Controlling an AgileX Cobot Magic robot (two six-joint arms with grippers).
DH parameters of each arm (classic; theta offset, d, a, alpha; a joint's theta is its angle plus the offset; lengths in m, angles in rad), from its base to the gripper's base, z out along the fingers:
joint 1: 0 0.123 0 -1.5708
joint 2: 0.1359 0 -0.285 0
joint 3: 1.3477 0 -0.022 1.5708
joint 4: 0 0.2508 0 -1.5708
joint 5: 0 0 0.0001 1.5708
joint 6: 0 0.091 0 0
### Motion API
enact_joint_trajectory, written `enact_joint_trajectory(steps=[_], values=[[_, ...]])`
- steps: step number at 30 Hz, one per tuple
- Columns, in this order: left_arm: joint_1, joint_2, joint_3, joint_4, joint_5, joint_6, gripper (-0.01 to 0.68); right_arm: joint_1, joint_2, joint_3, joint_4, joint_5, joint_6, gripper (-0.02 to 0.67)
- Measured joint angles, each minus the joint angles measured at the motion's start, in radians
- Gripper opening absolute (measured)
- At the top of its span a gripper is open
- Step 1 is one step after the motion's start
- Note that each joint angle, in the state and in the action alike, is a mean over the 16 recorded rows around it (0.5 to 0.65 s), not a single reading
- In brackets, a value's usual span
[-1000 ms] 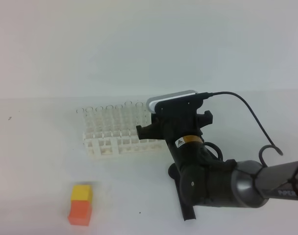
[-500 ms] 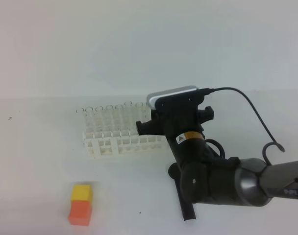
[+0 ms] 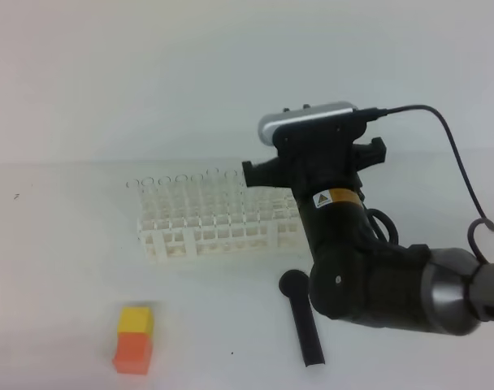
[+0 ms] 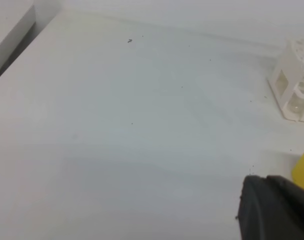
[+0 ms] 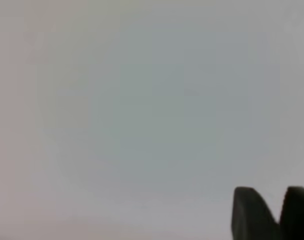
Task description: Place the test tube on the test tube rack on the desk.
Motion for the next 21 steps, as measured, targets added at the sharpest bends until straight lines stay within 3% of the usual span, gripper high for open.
enact_joint_trajectory(steps=[10,21], values=[[0.0,0.0,0.0,0.0,0.0,0.0,-0.001,0.0,0.024,0.043,0.051,0.049,-0.039,0.021],[0.0,0.0,0.0,0.0,0.0,0.0,-0.001,0.003,0.051,0.051,0.009,0.122,0.0,-0.001]])
